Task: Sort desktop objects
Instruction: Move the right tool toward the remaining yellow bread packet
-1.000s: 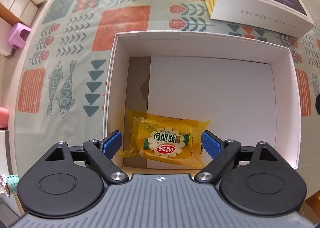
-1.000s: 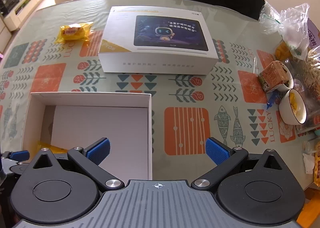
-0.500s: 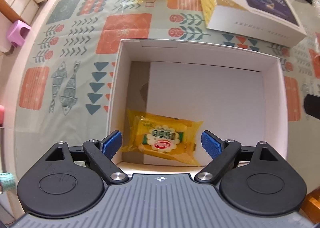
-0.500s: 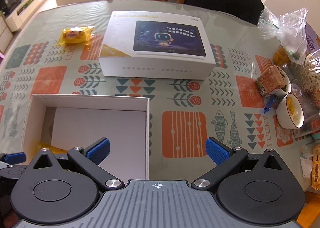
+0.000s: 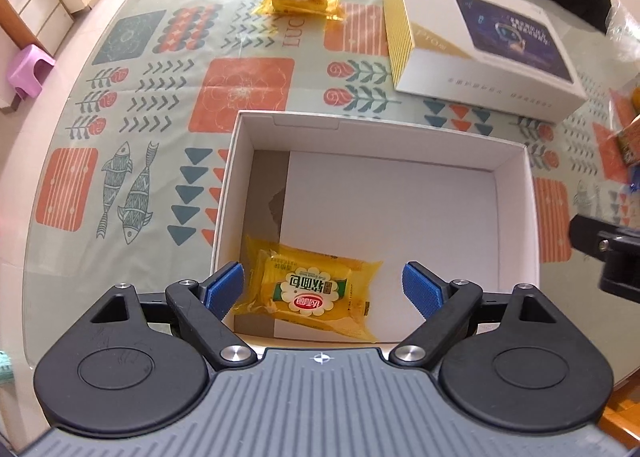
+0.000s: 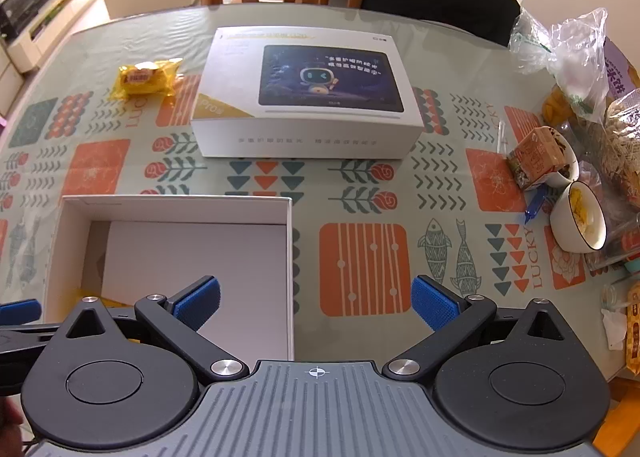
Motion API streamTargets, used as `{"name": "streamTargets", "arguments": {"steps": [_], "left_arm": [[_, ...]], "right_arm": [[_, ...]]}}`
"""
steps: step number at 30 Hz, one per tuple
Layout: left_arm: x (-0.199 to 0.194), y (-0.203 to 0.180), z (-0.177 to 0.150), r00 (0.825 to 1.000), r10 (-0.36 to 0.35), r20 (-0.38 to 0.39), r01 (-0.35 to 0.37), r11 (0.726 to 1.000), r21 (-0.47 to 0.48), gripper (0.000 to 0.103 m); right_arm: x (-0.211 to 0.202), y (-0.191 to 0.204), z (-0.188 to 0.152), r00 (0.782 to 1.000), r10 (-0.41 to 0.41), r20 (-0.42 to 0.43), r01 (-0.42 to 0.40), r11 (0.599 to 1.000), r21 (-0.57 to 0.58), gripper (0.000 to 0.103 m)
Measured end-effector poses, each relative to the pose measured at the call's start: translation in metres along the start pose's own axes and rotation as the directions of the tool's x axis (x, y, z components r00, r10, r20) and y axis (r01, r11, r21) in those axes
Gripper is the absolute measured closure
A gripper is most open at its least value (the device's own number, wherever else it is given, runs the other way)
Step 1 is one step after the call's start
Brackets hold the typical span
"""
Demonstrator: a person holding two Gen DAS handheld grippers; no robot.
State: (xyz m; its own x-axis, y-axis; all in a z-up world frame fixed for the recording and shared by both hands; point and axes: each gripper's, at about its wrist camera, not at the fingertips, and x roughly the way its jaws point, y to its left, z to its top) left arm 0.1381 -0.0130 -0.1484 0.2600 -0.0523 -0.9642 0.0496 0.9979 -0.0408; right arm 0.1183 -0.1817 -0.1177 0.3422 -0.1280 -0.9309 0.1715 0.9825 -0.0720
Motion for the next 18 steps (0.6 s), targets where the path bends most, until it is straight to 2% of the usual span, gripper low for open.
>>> {"name": "streamTargets", "arguments": {"steps": [9, 18], "left_arm": [[-0.012, 0.020, 0.011, 1.000, 0.023, 0.018, -0.023, 0.999, -0.031, 0.000], [-0.003, 0.033, 0.038, 0.996, 0.085, 0.016, -0.084, 0.996, -0.020, 0.000]], "right_arm": [[0.000, 0.004, 0.007, 1.000, 0.004, 0.006, -0.004, 1.000, 0.002, 0.000], [0.001, 0.026, 0.033, 0.999, -0.008, 0.036, 0.009, 1.000, -0.027, 0.000]]}}
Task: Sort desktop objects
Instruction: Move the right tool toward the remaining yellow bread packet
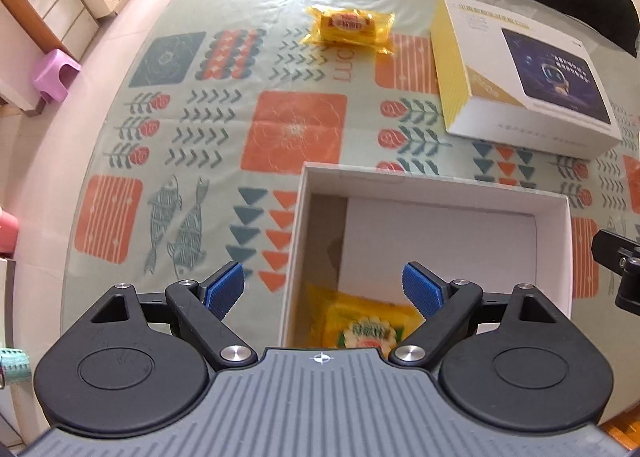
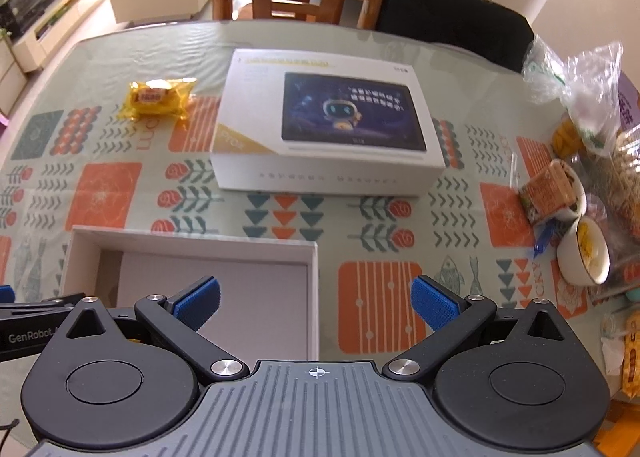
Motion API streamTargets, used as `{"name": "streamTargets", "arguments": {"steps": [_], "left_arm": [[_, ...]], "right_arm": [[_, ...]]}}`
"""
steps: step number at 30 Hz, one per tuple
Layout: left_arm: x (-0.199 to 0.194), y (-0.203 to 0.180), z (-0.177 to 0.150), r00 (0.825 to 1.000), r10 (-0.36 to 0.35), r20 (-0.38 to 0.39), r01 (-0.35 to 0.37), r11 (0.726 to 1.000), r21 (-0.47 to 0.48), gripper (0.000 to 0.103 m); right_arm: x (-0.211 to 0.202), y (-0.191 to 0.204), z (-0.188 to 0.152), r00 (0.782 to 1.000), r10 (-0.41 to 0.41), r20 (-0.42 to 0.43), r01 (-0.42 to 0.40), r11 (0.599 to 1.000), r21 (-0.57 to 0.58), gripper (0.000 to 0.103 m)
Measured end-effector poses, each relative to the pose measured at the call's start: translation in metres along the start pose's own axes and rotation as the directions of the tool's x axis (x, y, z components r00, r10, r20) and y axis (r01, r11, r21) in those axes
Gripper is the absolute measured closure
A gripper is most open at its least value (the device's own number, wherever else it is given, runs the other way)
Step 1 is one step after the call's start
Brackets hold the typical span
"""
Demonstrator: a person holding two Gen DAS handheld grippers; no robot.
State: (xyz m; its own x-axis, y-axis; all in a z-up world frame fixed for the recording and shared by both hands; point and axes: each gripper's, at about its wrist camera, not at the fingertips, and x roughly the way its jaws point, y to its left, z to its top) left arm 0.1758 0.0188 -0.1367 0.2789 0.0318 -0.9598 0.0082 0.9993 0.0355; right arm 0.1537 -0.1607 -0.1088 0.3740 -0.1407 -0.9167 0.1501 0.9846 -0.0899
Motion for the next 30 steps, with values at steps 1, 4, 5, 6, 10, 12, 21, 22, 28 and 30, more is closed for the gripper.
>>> {"name": "streamTargets", "arguments": {"steps": [1, 4, 5, 6, 10, 12, 21, 22, 28, 30], "left_arm": [[0.001, 0.002, 0.004, 1.000, 0.000, 0.005, 0.000, 1.000, -0.001, 0.000], [0.003, 0.010, 0.017, 1.000, 0.002, 0.020, -0.002, 1.000, 0.002, 0.000], [0.004, 0.013, 0.022, 1.000, 0.002, 0.026, -0.002, 1.000, 0.002, 0.000], [0.005, 0.017, 0.028, 1.000, -0.001, 0.031, 0.001, 1.000, -0.001, 0.000], [0.010, 0.035, 0.050, 0.999, 0.002, 0.049, -0.001, 1.000, -0.017, 0.000], [0.013, 0.045, 0.062, 0.998, 0.009, 0.060, -0.008, 1.000, -0.023, 0.000], [0.041, 0.077, 0.113, 0.995, 0.026, 0.093, -0.024, 0.999, -0.023, 0.000], [0.045, 0.081, 0.118, 0.996, 0.026, 0.090, -0.024, 0.999, -0.026, 0.000], [0.062, 0.099, 0.136, 0.996, 0.009, 0.086, -0.006, 0.999, -0.045, 0.000], [0.068, 0.105, 0.141, 0.996, -0.009, 0.083, 0.013, 0.999, -0.047, 0.000]], "right_arm": [[0.000, 0.003, 0.004, 1.000, 0.000, 0.004, 0.000, 1.000, -0.002, 0.000], [0.002, 0.014, 0.020, 1.000, 0.001, 0.016, -0.001, 1.000, -0.007, 0.000], [0.003, 0.019, 0.025, 1.000, 0.001, 0.020, -0.001, 1.000, -0.008, 0.000], [0.005, 0.023, 0.030, 1.000, 0.003, 0.022, -0.003, 1.000, -0.009, 0.000], [0.014, 0.043, 0.050, 1.000, 0.012, 0.016, -0.012, 1.000, -0.004, 0.000], [0.019, 0.052, 0.060, 1.000, 0.013, 0.016, -0.013, 1.000, 0.000, 0.000], [0.045, 0.082, 0.099, 0.997, 0.075, -0.014, -0.074, 0.996, 0.054, 0.000], [0.047, 0.086, 0.103, 0.997, 0.079, -0.013, -0.078, 0.996, 0.053, 0.000], [0.066, 0.110, 0.127, 0.995, 0.097, -0.016, -0.096, 0.994, 0.043, 0.000], [0.073, 0.118, 0.135, 0.994, 0.107, -0.023, -0.106, 0.994, 0.040, 0.000]]}}
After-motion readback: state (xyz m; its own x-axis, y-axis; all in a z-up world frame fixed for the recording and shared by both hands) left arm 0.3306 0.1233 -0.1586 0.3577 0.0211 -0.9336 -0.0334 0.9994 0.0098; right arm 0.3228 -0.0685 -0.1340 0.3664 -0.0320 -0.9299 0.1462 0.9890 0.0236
